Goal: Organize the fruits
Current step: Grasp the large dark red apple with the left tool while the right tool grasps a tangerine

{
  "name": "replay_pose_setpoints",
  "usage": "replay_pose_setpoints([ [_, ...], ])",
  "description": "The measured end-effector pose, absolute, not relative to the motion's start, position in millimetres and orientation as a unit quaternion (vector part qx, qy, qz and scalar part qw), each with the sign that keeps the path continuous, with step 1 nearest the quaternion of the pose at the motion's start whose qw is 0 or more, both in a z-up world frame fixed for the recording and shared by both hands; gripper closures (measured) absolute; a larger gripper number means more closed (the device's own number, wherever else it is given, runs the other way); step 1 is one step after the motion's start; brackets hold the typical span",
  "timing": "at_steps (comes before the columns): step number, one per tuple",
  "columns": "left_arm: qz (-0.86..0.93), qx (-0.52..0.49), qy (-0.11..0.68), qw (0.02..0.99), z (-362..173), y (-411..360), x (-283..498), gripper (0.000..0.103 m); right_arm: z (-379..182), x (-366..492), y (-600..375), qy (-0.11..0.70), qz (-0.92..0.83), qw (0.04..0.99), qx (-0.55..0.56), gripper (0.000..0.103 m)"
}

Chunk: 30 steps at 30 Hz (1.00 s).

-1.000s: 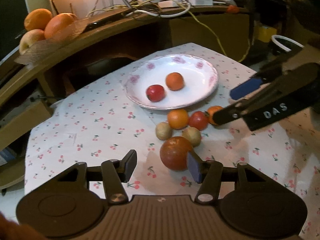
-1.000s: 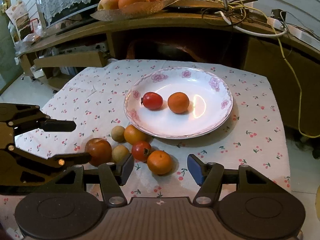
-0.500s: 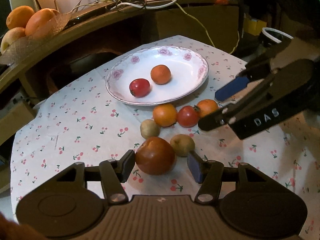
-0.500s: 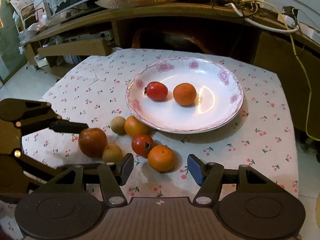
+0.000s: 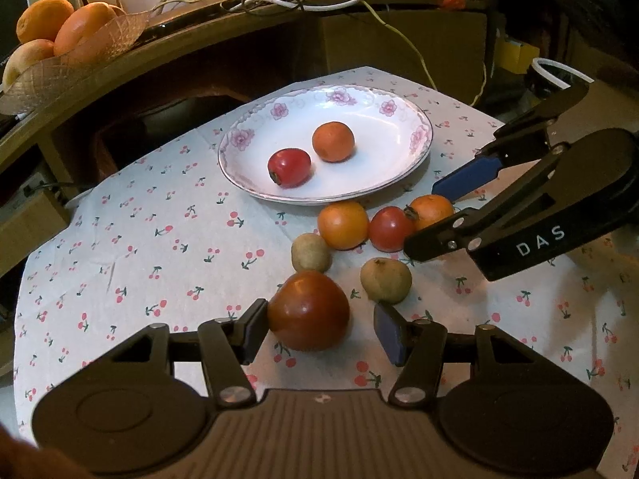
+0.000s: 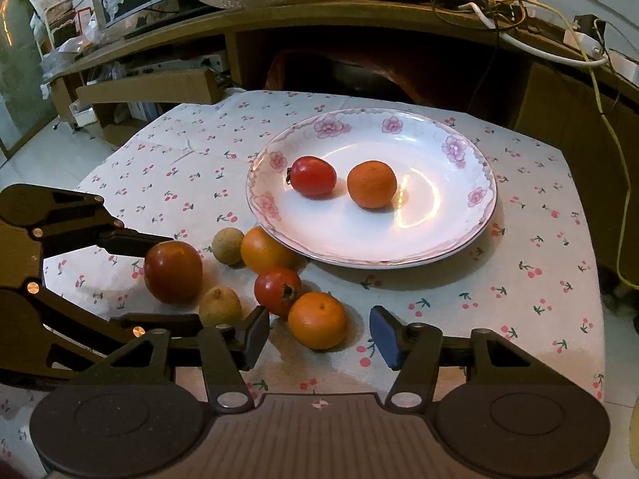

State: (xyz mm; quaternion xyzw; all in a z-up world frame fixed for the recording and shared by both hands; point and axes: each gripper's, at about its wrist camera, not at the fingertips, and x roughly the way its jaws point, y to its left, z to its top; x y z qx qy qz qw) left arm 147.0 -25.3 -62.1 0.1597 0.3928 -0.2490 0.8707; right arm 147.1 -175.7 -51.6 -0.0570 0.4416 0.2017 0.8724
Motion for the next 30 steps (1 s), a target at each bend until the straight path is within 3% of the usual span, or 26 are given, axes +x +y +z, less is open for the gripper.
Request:
replay_pose_setpoints([
  [3,-0.245,0.161,0.392,0.872,-61.7,-26.0,145.9,0.043,-50.8,146.0,-174.7,0.439,0.203,0.873,-0.066,0.056],
  [5,-0.237,0.166,0.389,0.875,-60.4,-26.9,145.8,0.055,-50.1,146.0,-171.9,0.439,0.203,0.872,-0.071,0.065],
  [7,-0.233,0.164,0.392,0.875,-59.1,-26.0,147.7,0.056,-49.3,146.5,-169.3,0.44,0.197,0.873,-0.078,0.071],
  [30,-0.228,0.149,0.383,0.883,-39.5,-30.7,155.6,0.057,-25.7,147.9,-168.7,0.429,0.194,0.881,-0.05,0.073],
])
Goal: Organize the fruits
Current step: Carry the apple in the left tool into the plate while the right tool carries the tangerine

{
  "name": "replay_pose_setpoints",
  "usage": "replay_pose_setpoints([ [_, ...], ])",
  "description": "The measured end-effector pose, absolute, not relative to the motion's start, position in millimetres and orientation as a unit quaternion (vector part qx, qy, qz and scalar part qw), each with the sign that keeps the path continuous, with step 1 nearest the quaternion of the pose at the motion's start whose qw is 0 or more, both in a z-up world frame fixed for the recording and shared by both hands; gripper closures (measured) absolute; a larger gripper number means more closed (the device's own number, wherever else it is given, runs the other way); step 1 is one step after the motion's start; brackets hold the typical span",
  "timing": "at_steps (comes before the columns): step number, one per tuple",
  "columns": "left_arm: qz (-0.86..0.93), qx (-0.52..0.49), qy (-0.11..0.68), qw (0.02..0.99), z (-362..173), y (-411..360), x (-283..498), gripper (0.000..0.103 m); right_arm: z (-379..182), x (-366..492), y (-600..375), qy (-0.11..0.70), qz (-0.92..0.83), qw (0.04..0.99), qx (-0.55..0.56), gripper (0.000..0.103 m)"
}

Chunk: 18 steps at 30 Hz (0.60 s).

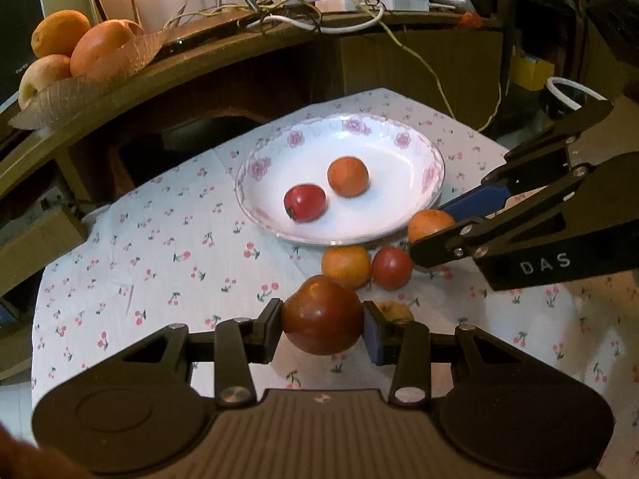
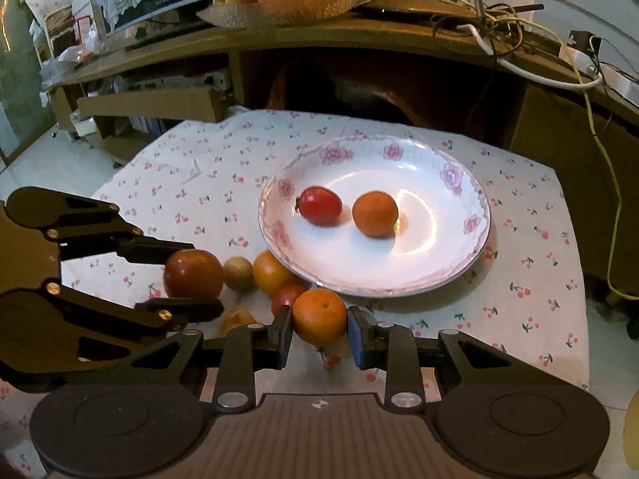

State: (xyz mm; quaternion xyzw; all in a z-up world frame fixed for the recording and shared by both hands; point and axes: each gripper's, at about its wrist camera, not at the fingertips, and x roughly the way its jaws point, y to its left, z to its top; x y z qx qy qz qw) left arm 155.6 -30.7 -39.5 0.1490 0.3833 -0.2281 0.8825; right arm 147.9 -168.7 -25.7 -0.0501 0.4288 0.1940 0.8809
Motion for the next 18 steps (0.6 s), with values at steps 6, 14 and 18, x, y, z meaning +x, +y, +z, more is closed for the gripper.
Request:
replay_pose_setpoints([
  [6,-0.222,0.15,0.378,0.886,-34.3,-38.4,162.2,0.057,-21.3,151.9,-168.5,0.421,0.185,0.887,-0.047,0.073],
  [14,-0.212,0.149,0.368,0.893,-27.9,-52.3,177.1,0.057,-17.3,162.2,-172.4,0.411,0.168,0.895,-0.039,0.073],
  [18,-0.208,0.149,0.369,0.894,-29.8,-59.9,186.5,0.057,-18.7,169.8,-178.2,0.41,0.152,0.899,-0.033,0.073],
])
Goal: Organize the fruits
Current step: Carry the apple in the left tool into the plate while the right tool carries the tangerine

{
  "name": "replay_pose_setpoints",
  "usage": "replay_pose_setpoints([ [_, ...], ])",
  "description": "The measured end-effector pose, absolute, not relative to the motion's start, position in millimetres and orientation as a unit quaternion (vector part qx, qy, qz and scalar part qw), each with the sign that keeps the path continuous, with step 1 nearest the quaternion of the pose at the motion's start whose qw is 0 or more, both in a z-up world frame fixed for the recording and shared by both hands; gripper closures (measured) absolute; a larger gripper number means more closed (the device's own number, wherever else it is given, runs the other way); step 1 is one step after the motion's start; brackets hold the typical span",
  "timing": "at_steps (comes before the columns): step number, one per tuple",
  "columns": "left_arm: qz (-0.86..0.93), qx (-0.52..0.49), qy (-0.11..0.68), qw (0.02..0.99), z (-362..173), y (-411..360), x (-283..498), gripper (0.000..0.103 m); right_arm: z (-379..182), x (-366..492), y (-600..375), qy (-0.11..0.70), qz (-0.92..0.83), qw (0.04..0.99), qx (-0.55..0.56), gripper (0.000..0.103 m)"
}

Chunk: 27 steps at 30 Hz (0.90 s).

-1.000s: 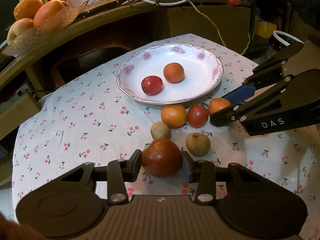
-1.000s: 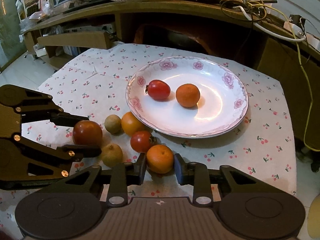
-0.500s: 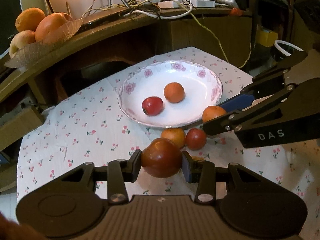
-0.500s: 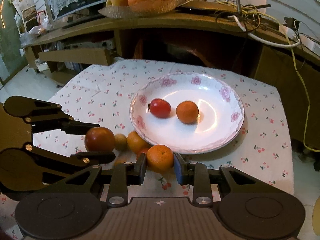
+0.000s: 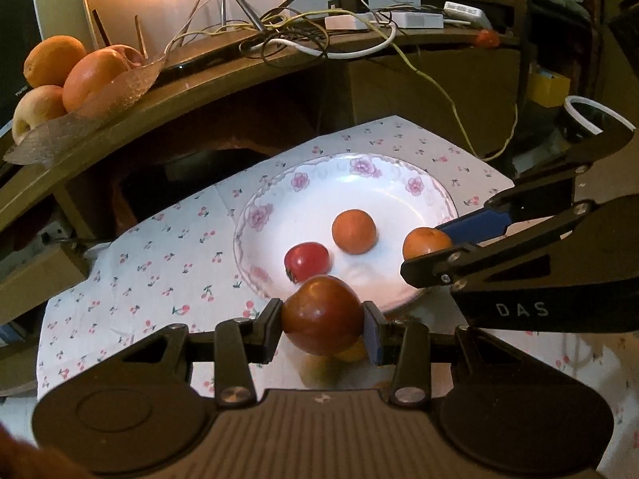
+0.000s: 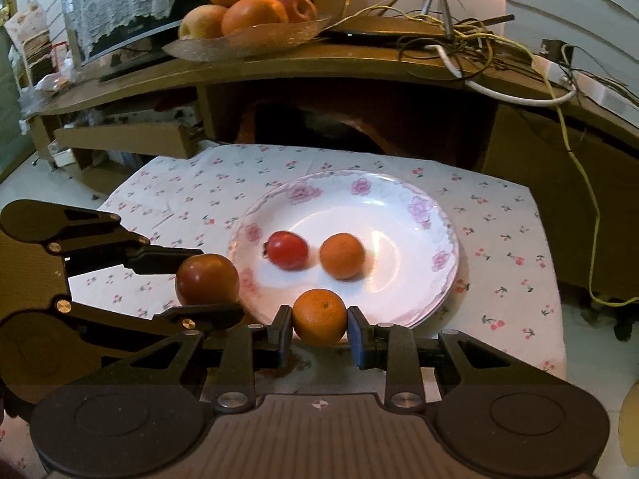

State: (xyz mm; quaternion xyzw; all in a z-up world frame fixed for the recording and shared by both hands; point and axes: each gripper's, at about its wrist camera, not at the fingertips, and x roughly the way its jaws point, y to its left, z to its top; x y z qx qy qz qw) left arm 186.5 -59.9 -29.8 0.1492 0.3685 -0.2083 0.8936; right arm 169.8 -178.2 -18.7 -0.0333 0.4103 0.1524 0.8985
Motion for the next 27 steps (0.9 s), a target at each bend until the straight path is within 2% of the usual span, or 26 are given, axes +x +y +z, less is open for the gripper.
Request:
replay_pose_setpoints([
  [27,-0.2,0.155,0.366,0.895,-44.1,-78.4,209.9,0.056,-32.8,194.9,-185.5,0.418,0.125,0.9,-0.013,0.07],
])
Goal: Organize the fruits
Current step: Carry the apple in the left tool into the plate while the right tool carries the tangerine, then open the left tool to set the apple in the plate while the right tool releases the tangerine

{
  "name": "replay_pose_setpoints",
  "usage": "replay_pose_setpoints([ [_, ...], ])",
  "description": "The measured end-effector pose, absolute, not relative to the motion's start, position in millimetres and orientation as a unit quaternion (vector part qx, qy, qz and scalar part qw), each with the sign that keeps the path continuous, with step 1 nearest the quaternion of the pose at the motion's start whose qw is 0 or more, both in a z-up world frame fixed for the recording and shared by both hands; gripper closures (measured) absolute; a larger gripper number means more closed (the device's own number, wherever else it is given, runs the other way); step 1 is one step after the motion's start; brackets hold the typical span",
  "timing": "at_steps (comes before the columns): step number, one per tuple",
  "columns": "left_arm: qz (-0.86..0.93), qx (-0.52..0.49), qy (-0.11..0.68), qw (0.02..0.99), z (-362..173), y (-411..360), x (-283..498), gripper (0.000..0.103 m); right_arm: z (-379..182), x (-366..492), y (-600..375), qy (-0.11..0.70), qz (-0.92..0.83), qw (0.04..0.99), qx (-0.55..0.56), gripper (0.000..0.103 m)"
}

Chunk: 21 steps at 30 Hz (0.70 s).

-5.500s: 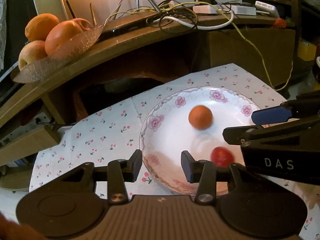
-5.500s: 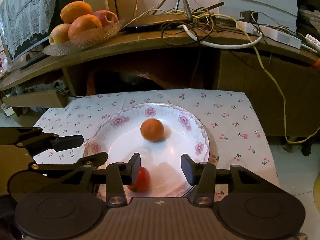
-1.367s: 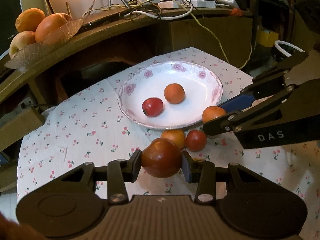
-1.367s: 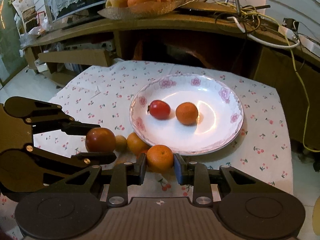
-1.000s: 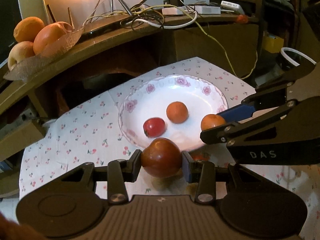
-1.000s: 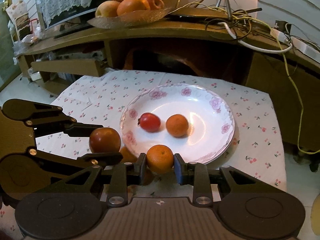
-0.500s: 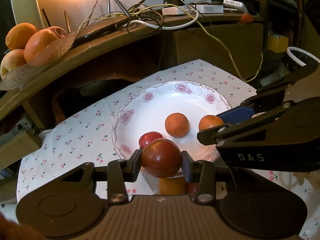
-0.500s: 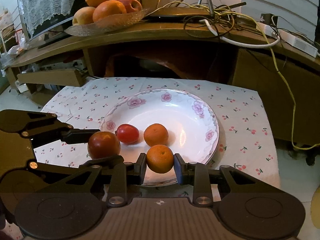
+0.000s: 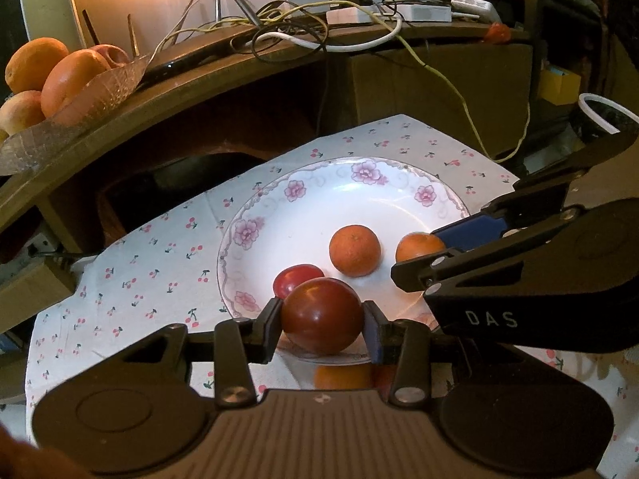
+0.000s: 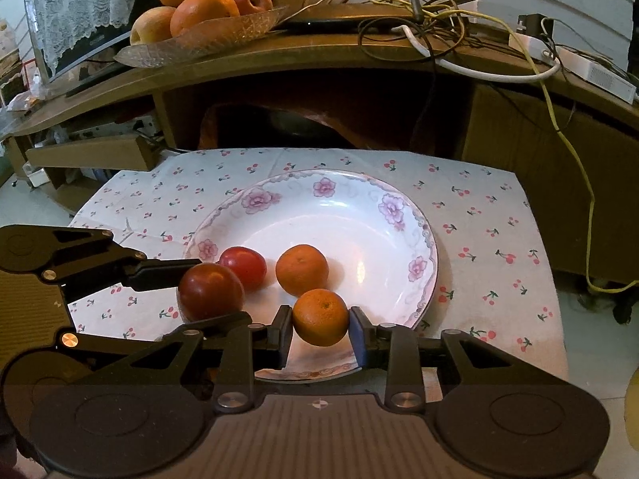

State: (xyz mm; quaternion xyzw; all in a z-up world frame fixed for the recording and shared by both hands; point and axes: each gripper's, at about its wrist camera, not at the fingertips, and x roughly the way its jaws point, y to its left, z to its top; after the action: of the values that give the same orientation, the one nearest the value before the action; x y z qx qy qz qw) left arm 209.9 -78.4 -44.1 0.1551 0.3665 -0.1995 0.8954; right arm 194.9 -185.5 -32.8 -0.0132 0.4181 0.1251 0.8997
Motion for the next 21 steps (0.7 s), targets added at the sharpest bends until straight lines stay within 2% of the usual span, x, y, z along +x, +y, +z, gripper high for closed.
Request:
replay_pose_setpoints([
  [4,-0.199,0.154,0.367,0.895,-44.0,-78.2,210.4,0.056,-30.8,194.5,-185.8,0.412,0.125,0.902,-0.012,0.064],
  [21,-0.195,0.149,0.352,0.903,-31.6,-75.8,206.1,0.053,-20.3,188.1,-188.6,0.388,0.113,0.914,-0.02,0.057],
])
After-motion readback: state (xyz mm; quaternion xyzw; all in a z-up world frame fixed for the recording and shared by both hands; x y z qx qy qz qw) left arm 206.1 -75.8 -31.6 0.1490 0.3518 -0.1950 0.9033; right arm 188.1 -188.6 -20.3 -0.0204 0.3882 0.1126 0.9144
